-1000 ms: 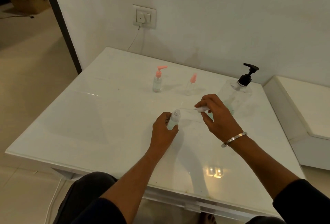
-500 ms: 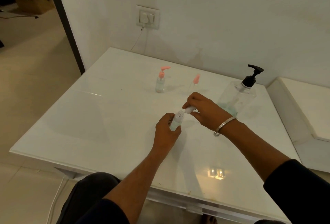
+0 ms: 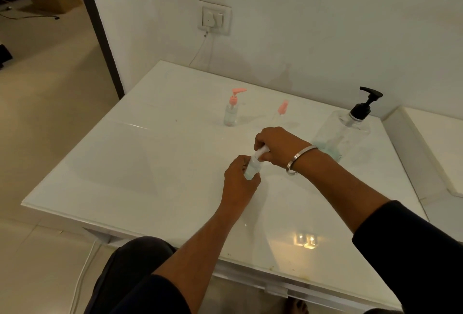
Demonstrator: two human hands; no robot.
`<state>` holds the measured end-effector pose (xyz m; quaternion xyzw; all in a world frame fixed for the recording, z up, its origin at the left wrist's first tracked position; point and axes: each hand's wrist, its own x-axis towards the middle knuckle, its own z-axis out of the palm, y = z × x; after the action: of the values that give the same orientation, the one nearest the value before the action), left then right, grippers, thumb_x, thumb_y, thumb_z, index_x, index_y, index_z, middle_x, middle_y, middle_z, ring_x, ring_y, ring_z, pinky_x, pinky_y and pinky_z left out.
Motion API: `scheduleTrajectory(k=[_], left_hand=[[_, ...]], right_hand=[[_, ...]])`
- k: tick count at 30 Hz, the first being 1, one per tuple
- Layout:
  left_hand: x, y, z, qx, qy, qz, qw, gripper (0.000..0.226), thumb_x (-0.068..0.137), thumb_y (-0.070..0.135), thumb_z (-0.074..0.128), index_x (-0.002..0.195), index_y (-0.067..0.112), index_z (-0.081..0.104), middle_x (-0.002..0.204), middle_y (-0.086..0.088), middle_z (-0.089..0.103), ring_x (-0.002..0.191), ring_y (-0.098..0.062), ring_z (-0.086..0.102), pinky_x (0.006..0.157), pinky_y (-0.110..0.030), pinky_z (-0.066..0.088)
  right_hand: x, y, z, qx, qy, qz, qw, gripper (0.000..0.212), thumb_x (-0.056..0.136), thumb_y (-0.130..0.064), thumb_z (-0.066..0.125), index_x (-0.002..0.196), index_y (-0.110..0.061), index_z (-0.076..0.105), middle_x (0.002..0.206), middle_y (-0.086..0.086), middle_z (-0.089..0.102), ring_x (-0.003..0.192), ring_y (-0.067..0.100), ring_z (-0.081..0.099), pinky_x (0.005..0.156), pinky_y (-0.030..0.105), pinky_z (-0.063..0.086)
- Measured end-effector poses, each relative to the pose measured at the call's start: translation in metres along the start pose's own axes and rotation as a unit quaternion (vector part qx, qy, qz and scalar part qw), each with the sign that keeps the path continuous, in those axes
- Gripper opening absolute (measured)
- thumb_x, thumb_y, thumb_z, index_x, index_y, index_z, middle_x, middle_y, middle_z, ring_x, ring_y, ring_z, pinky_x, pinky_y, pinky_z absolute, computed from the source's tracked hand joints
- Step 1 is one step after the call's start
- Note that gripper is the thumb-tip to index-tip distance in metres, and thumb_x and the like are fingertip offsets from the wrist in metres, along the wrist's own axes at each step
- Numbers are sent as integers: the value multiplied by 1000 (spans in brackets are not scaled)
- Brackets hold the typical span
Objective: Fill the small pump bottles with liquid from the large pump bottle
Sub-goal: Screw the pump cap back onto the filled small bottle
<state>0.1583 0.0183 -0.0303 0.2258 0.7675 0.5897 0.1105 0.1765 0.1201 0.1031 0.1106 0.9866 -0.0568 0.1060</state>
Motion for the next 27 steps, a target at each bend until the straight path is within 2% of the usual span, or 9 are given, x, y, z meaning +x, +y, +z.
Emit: scheduleTrajectory(k=[9,14,17,19,22,24,27], left_hand=[[-2,2,-1,-22,-2,-3,1000,21,79,11,70,96,16,58,87,7,61,72,-2,55,64,-1,40],[-3,3,0,-20,1,0,1000,24,79,11,70,92,22,52,82,11,56,71,1,54,64,0,40],[-3,1,0,-24,1,2,1000,20,80,11,69,93,18,55,83,6,60,71,-3,56,65,-3,41],[-3,0,0,-33,0,3,999,20,80,12,69,95,17,57,85,6,61,73,-4,57,65,-3,42],[-4,2,-1,-39,-7,5,999,23,81,12,70,95,22,55,84,12,59,74,0,57,67,-1,40],[-4,3,-1,-39,-11,4,999,24,81,12,70,95,22,54,83,16,56,73,2,56,67,1,39],[-4,3,-1,-40,-9,5,999,23,81,12,70,91,23,53,80,19,55,71,6,55,65,1,39]], right_hand=[[4,1,-4,-1,-12,-11,1000,24,83,-22,65,103,-9,64,107,8,63,92,20,60,78,23,46],[5,1,4,0,12,35,999,33,84,-37,60,99,-7,63,95,8,64,79,19,56,69,25,44],[5,1,10,18,24,71,997,31,84,-40,58,84,-9,57,76,5,56,73,20,54,60,23,39],[1,3,17,59,47,95,993,31,83,-39,59,81,-8,56,74,4,56,72,20,54,58,22,39],[-10,4,35,185,138,98,968,27,81,-34,64,96,-12,57,77,2,59,68,16,55,65,23,46],[-18,3,45,240,200,80,947,25,80,-32,67,94,-15,56,67,-1,57,58,10,52,59,16,44],[-23,7,52,284,225,70,929,22,79,-32,70,92,-18,59,65,-9,55,57,4,51,55,7,40]])
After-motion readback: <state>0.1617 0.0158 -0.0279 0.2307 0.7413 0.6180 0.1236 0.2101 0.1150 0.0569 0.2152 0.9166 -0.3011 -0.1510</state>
